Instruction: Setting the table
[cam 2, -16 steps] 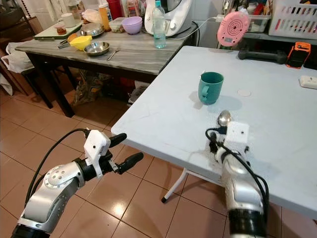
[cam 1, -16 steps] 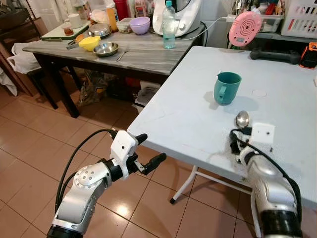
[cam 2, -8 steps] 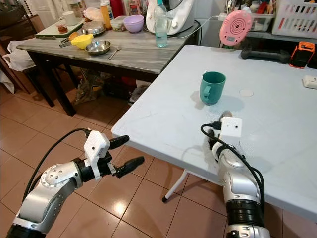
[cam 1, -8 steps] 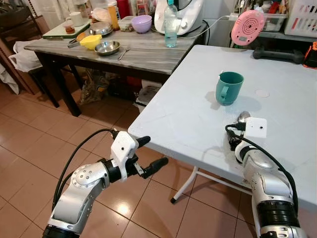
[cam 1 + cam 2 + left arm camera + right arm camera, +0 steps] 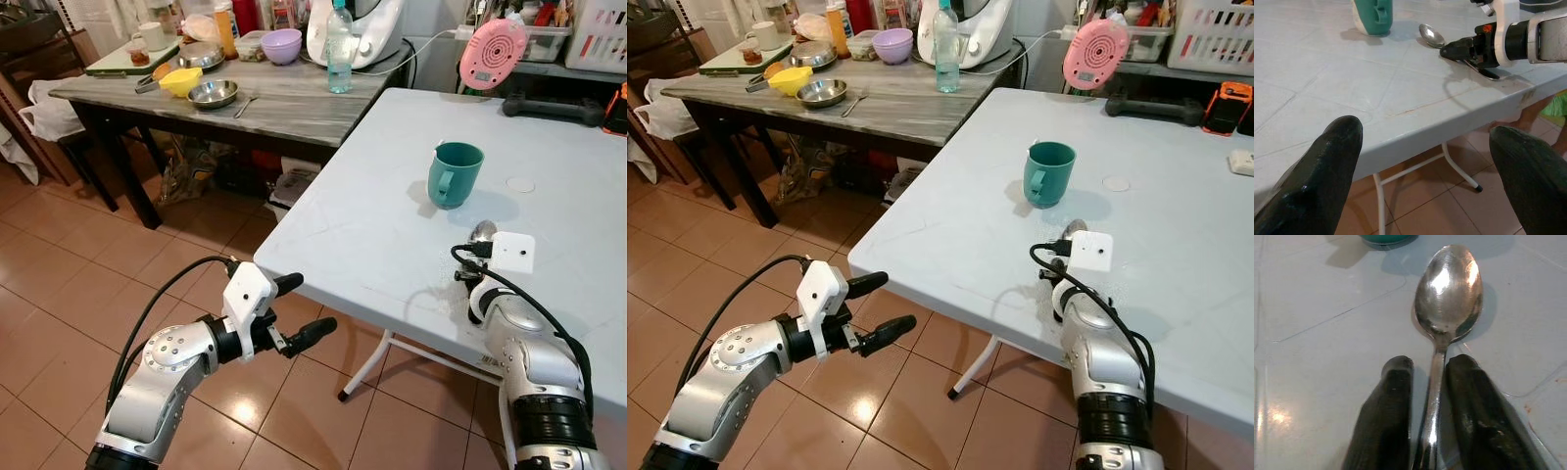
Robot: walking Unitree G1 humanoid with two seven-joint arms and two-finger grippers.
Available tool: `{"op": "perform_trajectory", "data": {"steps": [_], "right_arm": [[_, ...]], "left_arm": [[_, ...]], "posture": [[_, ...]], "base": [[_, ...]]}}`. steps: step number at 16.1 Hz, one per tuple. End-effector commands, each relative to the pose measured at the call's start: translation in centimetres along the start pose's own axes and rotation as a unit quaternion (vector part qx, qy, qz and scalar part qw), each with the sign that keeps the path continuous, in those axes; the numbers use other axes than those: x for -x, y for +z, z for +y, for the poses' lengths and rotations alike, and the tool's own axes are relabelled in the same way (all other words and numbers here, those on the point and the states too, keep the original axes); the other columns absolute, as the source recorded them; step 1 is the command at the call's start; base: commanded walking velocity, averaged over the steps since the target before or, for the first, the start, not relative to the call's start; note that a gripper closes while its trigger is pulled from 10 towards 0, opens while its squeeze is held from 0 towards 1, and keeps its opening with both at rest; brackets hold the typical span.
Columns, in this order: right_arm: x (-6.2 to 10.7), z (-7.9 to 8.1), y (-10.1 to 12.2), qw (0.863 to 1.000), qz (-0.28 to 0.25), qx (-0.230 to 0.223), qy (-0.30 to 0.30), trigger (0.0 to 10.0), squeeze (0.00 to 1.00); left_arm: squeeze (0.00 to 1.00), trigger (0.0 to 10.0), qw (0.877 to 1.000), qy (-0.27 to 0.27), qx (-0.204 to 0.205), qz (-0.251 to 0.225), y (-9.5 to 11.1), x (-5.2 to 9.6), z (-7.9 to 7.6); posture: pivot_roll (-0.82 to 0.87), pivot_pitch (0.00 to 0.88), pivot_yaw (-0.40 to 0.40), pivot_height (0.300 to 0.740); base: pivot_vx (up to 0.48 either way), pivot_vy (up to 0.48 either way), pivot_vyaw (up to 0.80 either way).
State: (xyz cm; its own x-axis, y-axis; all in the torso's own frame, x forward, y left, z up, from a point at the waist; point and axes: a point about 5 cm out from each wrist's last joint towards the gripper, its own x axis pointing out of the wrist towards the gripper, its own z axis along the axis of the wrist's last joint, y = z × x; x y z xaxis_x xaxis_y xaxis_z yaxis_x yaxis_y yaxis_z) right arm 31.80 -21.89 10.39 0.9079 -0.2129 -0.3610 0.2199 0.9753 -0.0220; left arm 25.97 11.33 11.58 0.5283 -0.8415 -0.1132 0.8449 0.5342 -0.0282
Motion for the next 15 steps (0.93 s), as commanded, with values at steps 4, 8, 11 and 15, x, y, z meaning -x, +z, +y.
{"op": "perform_trajectory", "data": {"steps": [4, 8, 11, 15], "right_arm": [[0.3, -1.1, -2.2, 0.998, 0.057, -0.01, -0.019, 0.0, 0.0], [0.5, -0.7, -2.7, 0.997, 0.07, -0.028, -0.008, 0.0, 0.0], [0.5, -0.1, -2.4, 0.997, 0.068, -0.037, 0.0, 0.0, 0.0], [1.0, 1.6, 0.6, 0.997, -0.025, -0.064, 0.015, 0.0, 0.0]], "left_arm": [[0.0, 10.0, 1.0, -0.001, -0.007, 0.003, 0.0, 0.1, -0.1], [0.0, 10.0, 1.0, -0.005, -0.005, 0.004, -0.1, 0.1, -0.2], [0.0, 10.0, 1.0, -0.006, -0.007, 0.004, -0.1, 0.1, -0.1], [0.0, 10.0, 1.0, 0.017, -0.013, 0.001, 0.0, 0.3, 0.7]], "posture": [[-0.09, 0.029, 0.106, 0.74], [-0.09, 0.028, 0.109, 0.74], [-0.08, 0.025, 0.107, 0.74], [-0.08, 0.0, 0.096, 0.74]], "base": [[0.0, 0.0, 0.0], [0.0, 0.0, 0.0], [0.0, 0.0, 0.0], [0.0, 0.0, 0.0]]}}
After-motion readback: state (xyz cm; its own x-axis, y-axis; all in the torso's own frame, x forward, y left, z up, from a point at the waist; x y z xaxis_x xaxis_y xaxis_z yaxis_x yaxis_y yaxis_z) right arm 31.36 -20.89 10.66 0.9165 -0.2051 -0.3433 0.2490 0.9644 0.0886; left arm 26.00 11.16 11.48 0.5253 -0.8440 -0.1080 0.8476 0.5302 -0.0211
